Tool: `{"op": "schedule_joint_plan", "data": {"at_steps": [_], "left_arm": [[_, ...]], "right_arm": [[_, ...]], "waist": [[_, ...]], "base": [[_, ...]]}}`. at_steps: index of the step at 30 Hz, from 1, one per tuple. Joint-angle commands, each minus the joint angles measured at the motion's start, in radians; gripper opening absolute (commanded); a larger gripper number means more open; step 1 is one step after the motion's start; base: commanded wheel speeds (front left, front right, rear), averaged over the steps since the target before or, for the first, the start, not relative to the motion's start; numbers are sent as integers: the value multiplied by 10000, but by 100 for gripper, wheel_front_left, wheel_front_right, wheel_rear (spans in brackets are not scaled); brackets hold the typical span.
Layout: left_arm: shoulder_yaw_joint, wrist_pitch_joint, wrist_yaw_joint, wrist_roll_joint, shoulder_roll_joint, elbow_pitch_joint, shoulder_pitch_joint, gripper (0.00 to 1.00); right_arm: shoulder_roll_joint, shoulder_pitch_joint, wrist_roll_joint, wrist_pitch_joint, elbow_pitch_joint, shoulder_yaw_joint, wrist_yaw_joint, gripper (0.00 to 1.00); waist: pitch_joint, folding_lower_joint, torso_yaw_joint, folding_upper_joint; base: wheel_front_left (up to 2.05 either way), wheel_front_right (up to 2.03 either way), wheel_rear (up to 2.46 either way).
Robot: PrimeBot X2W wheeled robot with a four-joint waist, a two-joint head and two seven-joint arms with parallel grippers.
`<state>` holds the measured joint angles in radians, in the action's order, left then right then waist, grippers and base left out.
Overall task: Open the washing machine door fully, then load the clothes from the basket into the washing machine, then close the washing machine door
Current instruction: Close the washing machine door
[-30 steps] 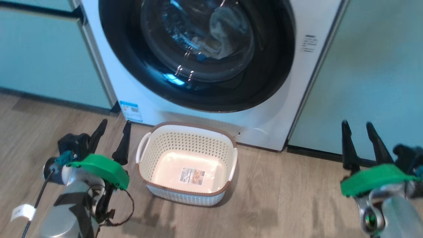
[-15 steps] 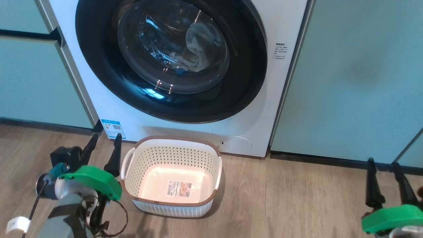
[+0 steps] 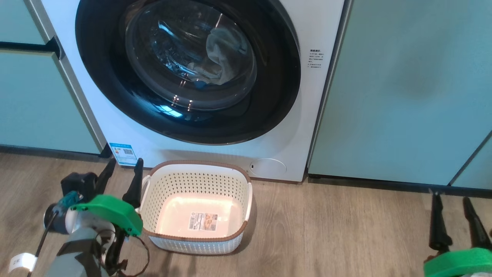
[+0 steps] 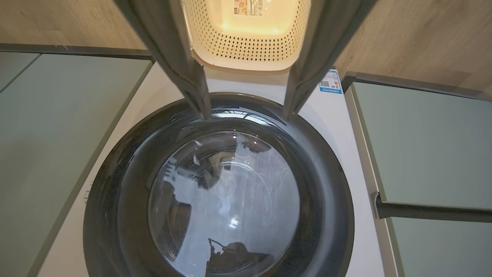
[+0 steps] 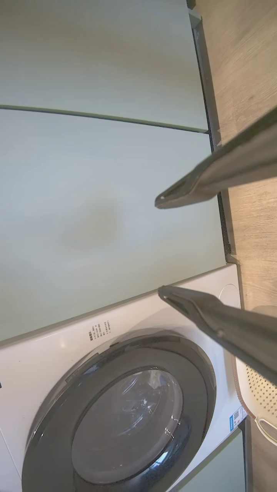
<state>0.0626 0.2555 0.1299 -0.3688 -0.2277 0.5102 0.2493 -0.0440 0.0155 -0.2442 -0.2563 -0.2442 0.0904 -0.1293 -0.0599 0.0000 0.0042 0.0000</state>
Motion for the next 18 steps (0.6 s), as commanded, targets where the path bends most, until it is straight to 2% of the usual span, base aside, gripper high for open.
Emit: {"op": "schedule_joint_plan", "data": {"at_steps": [1, 18], "left_arm": [[-366, 63, 8, -34, -320, -219, 378, 100], [-251, 63, 8, -19, -337, -71, 487, 100]], "right_arm": [[-62, -414, -7, -55, 278, -319, -14, 100], [-62, -473, -123, -55, 203, -745, -14, 100]], "waist": [[1, 0, 3, 0], [114, 0, 161, 0]], "base": [[0, 0, 0], [0, 0, 0]]}}
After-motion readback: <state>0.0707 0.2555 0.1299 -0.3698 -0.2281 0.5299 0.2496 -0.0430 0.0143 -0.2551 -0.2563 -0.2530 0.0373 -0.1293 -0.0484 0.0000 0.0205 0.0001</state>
